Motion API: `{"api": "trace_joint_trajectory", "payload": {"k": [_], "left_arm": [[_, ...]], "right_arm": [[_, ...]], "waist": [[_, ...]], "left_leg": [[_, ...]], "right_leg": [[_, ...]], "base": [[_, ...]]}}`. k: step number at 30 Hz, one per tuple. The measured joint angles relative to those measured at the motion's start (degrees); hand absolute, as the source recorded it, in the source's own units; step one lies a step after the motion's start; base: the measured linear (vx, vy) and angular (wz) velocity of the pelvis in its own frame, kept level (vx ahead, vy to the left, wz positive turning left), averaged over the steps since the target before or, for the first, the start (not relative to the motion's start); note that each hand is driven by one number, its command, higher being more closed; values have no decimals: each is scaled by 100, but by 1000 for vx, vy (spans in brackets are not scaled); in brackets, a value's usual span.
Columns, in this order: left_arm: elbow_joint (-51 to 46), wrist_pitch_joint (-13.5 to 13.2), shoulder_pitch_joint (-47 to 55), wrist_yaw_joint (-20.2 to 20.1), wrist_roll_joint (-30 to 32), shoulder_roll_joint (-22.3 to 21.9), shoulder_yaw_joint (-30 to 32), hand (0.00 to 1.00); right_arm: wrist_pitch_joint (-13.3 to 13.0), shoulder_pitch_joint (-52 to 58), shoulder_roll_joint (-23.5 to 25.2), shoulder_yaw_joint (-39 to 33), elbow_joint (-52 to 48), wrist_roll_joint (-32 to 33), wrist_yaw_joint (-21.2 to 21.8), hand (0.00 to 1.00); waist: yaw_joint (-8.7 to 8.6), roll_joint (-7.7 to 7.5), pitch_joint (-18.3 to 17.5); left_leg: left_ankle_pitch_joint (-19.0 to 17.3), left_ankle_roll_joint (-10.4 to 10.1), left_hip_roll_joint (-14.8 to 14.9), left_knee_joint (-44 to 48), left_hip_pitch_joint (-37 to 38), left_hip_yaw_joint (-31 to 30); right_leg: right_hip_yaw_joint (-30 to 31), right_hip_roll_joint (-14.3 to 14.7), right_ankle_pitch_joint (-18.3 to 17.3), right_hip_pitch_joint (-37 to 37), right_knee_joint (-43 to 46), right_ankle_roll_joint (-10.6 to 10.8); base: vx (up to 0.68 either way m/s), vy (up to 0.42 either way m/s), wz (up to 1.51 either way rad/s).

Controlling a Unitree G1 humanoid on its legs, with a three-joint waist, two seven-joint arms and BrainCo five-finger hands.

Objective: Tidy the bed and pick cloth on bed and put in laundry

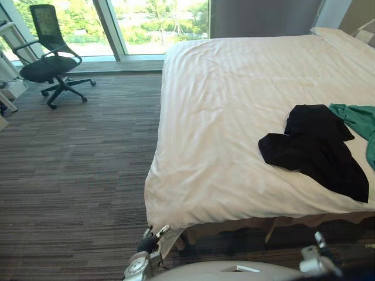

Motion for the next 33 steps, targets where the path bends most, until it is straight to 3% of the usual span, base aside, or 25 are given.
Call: {"api": "trace_joint_trajectory", "payload": {"k": [3,4,7,9,10,11,12,13,15,16,18,21,25,28,31,33], "left_arm": [[-81,156,3,81,-122,169,-454,0],[-138,230,43,99,-127,229,-534,0],[-233,727,142,112,-160,446,-887,0],[-351,1135,271,101,-159,555,-917,0],[-356,1179,280,90,-159,576,-916,0],[-443,1331,308,31,-155,612,-895,0],[-477,1384,325,-30,-154,626,-870,0],[-486,1388,333,-44,-153,629,-866,0],[-496,1478,361,-86,-148,657,-858,0],[-495,1483,367,-99,-148,661,-857,0],[-465,1471,392,-203,-149,666,-795,0],[-327,1295,390,-271,-151,658,-697,0],[115,784,386,-278,-159,749,-667,0],[293,601,326,-289,-159,766,-707,0],[305,418,33,-291,-162,836,-838,0],[298,162,-385,-286,-300,931,-922,0]], "right_arm": [[-8,-757,-734,11,-571,-672,50,0],[-5,-966,-959,19,-689,-842,136,100],[-116,-1223,-1352,388,-1637,-1184,1020,100],[-202,-1169,-1341,1061,-3002,-1294,2194,100],[-233,-1154,-1337,1210,-3209,-1293,2391,100],[-265,-1096,-1326,1628,-3743,-1246,3100,100],[-289,-1013,-1322,2030,-4172,-1181,3603,100],[-287,-994,-1318,2188,-4309,-1122,3801,100],[-187,-955,-1144,3067,-4695,-593,4912,100],[-155,-944,-1107,3229,-4736,-532,5049,100],[137,-922,-971,4160,-4801,-224,5821,100],[485,-988,-894,4959,-4731,-133,6097,100],[1149,-1677,-528,6364,-3779,-128,6163,100],[1311,-2023,-368,6898,-3338,-143,6031,100],[1376,-2613,-3,7288,-2936,-317,5780,100],[1373,-3309,311,7317,-2527,-577,5528,100]], "waist": [[-110,-62,19],[-119,-56,16],[-128,-109,28],[-164,-131,26],[-165,-139,35],[-146,-146,54],[-133,-148,55],[-133,-148,57],[-117,-167,77],[-116,-168,80],[-94,-173,118],[-17,-150,153],[217,-135,264],[301,-66,421],[401,-38,913],[451,-25,1591]], "left_leg": [[3,4,-39,-7,-10,-112],[2,4,-49,-10,-13,-127],[1,17,-78,-11,-76,-347],[13,59,-111,50,-203,-472],[5,90,-112,78,-219,-502],[-23,142,-111,122,-208,-601],[-37,166,-112,149,-211,-651],[-49,186,-112,161,-215,-692],[-86,249,-122,201,-215,-921],[-94,262,-124,201,-215,-952],[-122,309,-147,202,-218,-1163],[-129,321,-176,204,-224,-1353],[-129,321,-174,329,-453,-1666],[-125,322,-166,402,-671,-1843],[-72,351,-159,651,-1268,-2015],[-10,386,-129,1000,-1838,-2145]], "right_leg": [[44,4,2,-1,1,1],[46,-1,3,-3,1,1],[60,-18,12,-52,1,9],[137,-50,36,-185,1,30],[144,-56,38,-193,1,30],[190,-58,43,-185,2,33],[199,-65,44,-177,2,33],[198,-68,45,-172,2,35],[191,-93,50,-137,2,42],[190,-96,50,-132,2,43],[121,-138,61,-60,1,60],[13,-194,60,29,0,62],[-158,-245,62,18,-5,66],[-310,-269,63,-45,-6,68],[-406,-321,167,-459,26,12],[-415,-470,96,-1036,523,-96]], "base": [[0,0,0],[0,0,0],[1,-1,-1],[1,2,-11],[5,-5,-15],[1,-9,-10],[2,-9,-8],[0,0,0],[-13,0,5],[-25,4,12],[-33,12,21],[-37,13,29],[-60,-17,28],[-82,-39,31],[-179,-49,26],[-260,-8,16]]}}
